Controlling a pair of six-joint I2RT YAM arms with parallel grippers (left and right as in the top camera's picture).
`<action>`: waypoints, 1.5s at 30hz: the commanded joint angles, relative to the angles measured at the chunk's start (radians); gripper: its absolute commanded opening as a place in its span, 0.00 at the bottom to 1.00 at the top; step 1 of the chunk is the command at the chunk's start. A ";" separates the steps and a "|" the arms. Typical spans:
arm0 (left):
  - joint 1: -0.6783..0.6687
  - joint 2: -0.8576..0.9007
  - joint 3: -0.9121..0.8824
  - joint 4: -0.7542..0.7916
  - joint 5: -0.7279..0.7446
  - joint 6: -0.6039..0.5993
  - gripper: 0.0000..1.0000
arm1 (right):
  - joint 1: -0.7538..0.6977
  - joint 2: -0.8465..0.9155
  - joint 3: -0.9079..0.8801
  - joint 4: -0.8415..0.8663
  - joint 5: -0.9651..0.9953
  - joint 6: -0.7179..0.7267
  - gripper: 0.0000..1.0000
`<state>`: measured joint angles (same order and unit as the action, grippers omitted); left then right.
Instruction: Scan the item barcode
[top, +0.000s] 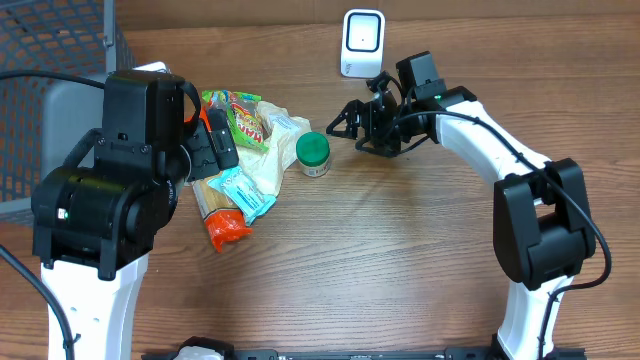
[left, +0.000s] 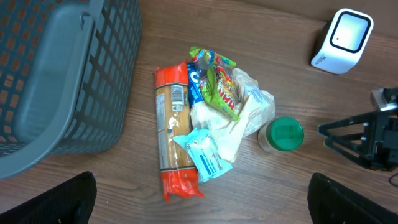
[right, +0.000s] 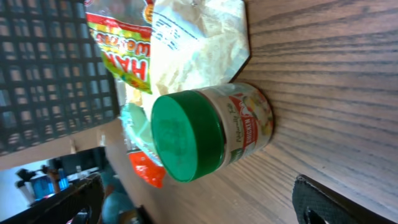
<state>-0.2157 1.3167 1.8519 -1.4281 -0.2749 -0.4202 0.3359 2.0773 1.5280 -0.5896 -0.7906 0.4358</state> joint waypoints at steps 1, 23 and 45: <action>-0.001 -0.001 0.000 -0.001 -0.020 -0.010 1.00 | 0.039 -0.005 0.028 0.005 0.121 -0.057 1.00; -0.001 -0.001 0.000 -0.005 -0.020 -0.010 1.00 | 0.168 0.053 0.021 0.075 0.438 0.040 0.99; -0.001 -0.001 0.000 -0.005 -0.020 -0.010 1.00 | 0.211 0.056 0.125 0.045 0.404 -0.278 1.00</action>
<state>-0.2157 1.3167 1.8519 -1.4322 -0.2749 -0.4202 0.5316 2.1197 1.5856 -0.5339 -0.3634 0.1894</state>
